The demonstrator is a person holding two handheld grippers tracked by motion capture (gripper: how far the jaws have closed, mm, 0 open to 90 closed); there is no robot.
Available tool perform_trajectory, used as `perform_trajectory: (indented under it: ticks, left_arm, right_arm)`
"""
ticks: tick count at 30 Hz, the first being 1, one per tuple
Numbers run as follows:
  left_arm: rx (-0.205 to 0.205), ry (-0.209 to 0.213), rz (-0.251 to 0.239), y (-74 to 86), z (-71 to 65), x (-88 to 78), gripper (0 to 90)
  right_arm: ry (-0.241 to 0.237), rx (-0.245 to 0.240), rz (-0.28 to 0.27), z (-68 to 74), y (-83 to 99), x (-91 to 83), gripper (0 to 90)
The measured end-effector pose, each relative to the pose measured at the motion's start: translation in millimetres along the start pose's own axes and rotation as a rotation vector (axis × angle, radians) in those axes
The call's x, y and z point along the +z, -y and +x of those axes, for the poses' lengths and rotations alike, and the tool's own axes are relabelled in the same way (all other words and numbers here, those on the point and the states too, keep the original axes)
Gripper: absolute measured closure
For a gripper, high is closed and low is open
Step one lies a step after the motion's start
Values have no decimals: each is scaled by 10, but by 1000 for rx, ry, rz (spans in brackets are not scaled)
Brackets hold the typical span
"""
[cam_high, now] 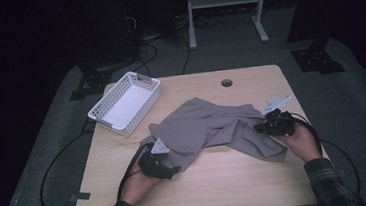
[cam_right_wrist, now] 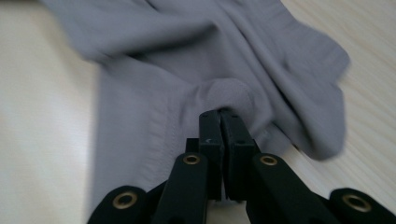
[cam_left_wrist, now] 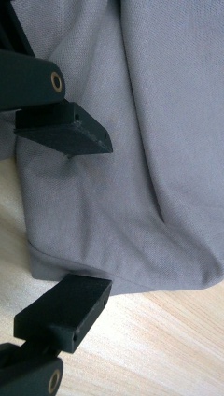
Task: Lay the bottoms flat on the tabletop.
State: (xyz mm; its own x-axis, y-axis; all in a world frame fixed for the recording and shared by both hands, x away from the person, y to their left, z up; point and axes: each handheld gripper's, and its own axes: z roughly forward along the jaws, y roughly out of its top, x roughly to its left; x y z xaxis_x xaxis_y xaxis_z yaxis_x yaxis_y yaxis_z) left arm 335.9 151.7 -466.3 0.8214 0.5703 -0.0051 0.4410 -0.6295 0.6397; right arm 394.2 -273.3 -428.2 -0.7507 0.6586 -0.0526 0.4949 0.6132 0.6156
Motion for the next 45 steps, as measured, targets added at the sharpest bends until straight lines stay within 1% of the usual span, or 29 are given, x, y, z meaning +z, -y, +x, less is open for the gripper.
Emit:
perform_trajectory:
  ticks: [2,3,4,6,7,8,9,11,12,13,15,17,18,19,20,21,22,24,25,27,28,29,31,33,35,36,40,45]
  left_arm:
    - [-1,1,0,-1,-3,1,284]
    - [-1,1,0,-1,-3,1,284]
    - [-2,0,-1,-1,-5,3,284]
    - [-2,1,-3,-1,-5,4,284]
    - [-2,1,-3,-1,-5,4,284]
    - [-5,1,-5,0,-7,5,284]
    - [-7,1,-6,0,-8,7,282]
    - [-6,0,-7,0,-10,8,280]
    - [-8,0,-7,0,-10,9,278]
    - [-8,-1,-9,0,-12,11,278]
    - [-7,-1,-7,-1,-12,10,278]
    - [-6,-1,-7,-1,-11,10,278]
    - [-6,-1,-7,-1,-11,11,278]
    - [-6,-1,-7,-2,-12,12,277]
    - [-5,-1,-6,-2,-12,12,277]
    - [-4,-1,-6,-2,-13,12,276]
    - [-5,-1,-8,-1,-13,12,276]
    - [-5,-2,-8,-1,-13,13,276]
    - [-4,-3,-8,-2,-14,14,276]
    - [-4,-5,-8,-2,-16,15,276]
    - [-1,-6,-6,-3,-18,14,276]
    - [-1,-6,-6,-2,-17,14,276]
    - [-3,-5,-7,-2,-16,14,277]
    - [-3,-5,-7,-3,-16,14,277]
    - [-3,-5,-6,-3,-17,14,277]
    - [-3,-5,-6,-3,-17,14,277]
    - [0,-6,-5,-3,-17,14,277]
    - [0,-7,-4,-4,-19,14,277]
  right_arm:
    - [41,4,21,-34,38,70,847]
    - [41,4,21,-34,38,70,847]
    - [64,12,12,-39,58,57,779]
    - [81,16,-16,-24,55,-22,711]
    - [77,27,-30,-12,53,-69,694]
    - [77,27,-30,-12,53,-69,694]
    - [52,29,-66,37,61,-155,665]
    - [4,29,-68,87,68,-189,632]
    - [-10,22,-74,126,77,-198,631]
    - [-4,9,-75,164,89,-205,622]
    - [-14,14,-67,202,111,-199,586]
    - [-12,16,-61,215,125,-187,579]
    - [1,20,-47,218,137,-159,557]
    - [3,33,-31,202,157,-113,548]
    - [-1,42,-20,191,174,-72,547]
    - [6,29,16,205,191,2,548]
    - [9,23,25,215,194,26,565]
    - [22,8,53,223,198,73,666]
    - [32,10,50,217,200,82,694]
    - [30,19,52,206,199,78,706]
    - [21,28,28,194,188,20,711]
    - [17,32,18,204,180,-13,711]
    - [-13,31,-23,247,153,-111,712]
    - [-57,19,-58,330,116,-199,712]
    - [-109,0,-75,442,82,-241,712]
    - [-127,-19,-80,511,69,-245,712]
    - [-202,-86,-72,809,30,-224,711]
    - [-296,-164,-42,1121,6,-143,711]
